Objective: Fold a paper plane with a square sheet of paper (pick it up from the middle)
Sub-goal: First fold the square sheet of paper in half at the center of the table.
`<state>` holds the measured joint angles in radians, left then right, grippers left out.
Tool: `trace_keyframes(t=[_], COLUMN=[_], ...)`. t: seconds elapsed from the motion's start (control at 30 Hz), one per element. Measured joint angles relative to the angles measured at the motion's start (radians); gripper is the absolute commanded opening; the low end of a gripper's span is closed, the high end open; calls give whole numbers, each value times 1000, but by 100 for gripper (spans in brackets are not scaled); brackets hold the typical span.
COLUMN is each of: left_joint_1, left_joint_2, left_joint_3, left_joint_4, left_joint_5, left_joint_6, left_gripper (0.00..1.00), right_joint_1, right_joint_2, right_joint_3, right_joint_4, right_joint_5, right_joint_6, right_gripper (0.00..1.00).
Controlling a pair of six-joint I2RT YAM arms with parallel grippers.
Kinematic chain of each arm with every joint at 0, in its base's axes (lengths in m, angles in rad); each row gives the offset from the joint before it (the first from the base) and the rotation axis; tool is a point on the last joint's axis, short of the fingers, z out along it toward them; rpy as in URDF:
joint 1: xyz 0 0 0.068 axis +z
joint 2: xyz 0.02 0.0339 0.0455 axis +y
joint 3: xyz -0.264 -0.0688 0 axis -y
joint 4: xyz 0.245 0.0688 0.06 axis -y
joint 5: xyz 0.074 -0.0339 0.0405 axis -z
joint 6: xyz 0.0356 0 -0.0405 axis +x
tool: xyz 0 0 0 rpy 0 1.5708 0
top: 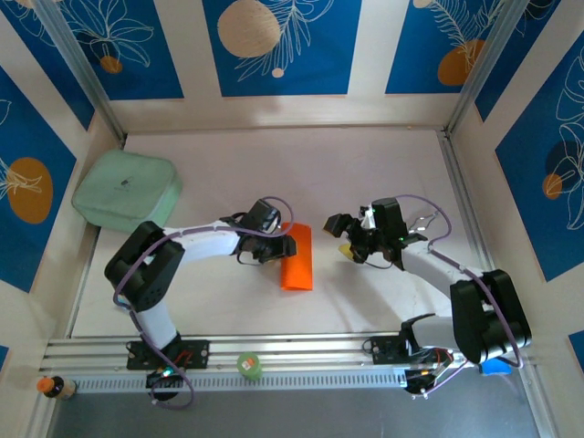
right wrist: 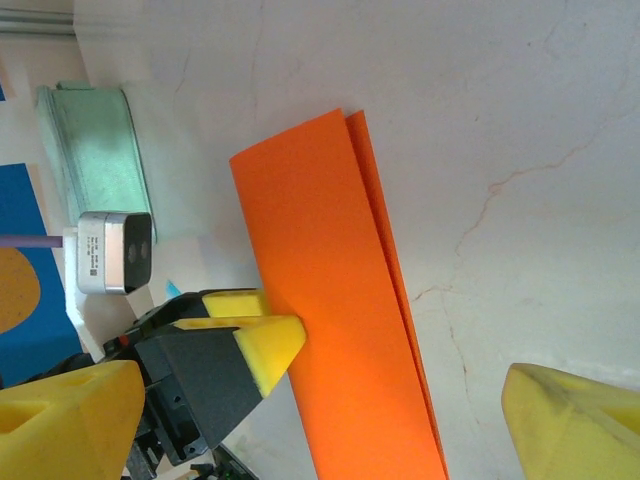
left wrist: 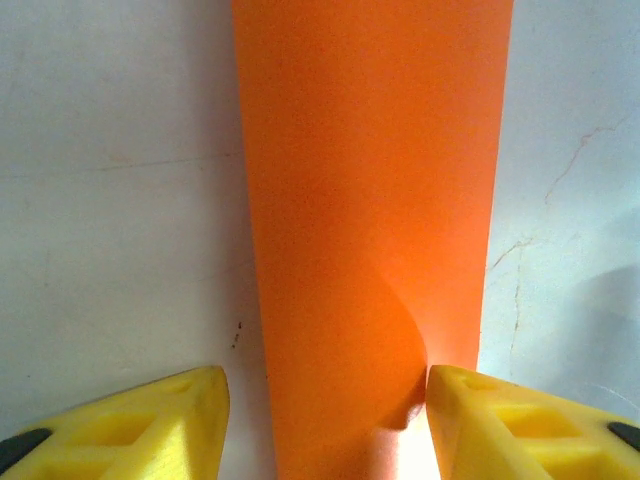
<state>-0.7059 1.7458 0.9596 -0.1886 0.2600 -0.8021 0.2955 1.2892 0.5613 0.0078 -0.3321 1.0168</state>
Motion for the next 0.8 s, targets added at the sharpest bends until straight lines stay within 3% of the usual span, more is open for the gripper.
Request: trace_keyframes(t=[0.4,0.8], left_joint_1=[10,15], left_joint_2=[44,93], left_joint_3=[47,132], left_joint_4=[-61,-181], left_joint_5=[21,42], left_joint_6=[31,131], left_gripper=[51,55], right_joint_1=[0,0], right_joint_2=[6,9], right_joint_3=[7,7], right_joint_4=[0,0], right_joint_5=[-2,-2], right_joint_6=[-3,-3], right_gripper=[92,92])
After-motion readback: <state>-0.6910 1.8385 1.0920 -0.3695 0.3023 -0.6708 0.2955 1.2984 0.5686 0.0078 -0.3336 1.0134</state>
